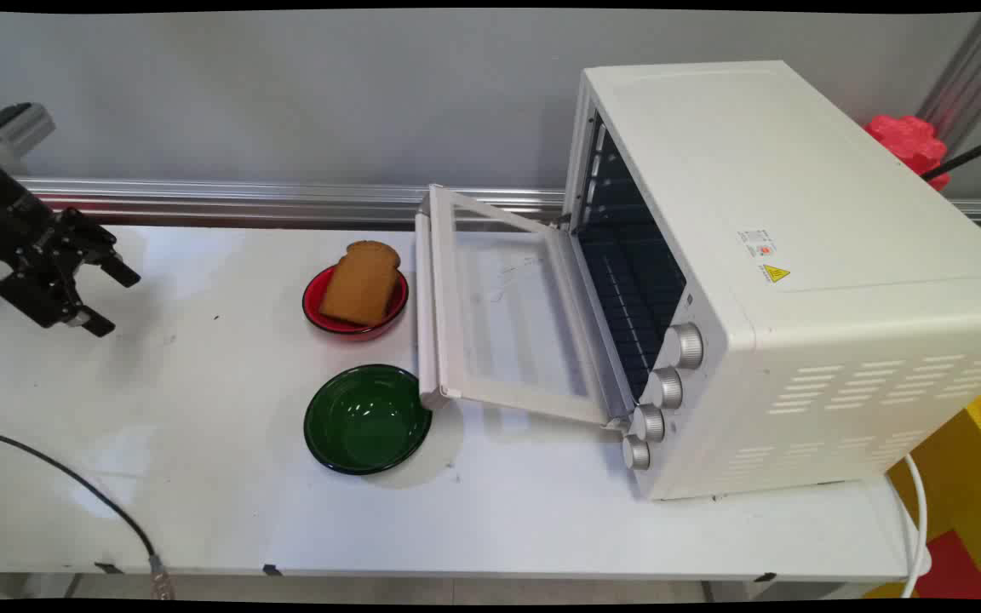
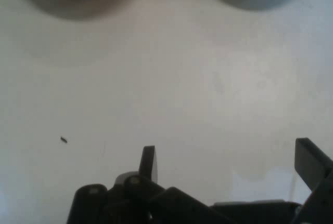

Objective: Close the oven

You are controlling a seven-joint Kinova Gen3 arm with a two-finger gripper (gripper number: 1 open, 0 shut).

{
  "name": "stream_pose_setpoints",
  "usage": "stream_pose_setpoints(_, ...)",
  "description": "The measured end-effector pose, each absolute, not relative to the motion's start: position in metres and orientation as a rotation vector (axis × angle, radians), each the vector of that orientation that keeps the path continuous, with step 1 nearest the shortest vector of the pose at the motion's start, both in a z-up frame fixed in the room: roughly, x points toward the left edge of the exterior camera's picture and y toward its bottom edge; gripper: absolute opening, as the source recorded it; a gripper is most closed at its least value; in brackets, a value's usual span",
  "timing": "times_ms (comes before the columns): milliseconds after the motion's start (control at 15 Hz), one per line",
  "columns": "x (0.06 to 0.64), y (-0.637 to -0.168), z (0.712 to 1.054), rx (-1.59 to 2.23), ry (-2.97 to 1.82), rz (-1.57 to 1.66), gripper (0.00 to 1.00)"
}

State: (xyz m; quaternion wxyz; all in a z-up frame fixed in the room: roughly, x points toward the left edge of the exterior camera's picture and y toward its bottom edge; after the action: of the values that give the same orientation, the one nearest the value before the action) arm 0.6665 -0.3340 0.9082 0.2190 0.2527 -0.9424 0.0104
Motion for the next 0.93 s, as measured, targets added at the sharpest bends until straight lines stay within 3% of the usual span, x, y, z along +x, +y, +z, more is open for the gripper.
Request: stream_pose_setpoints(933,0.594,-0.371,0.914,0.644,-2.304,0.132,1.0)
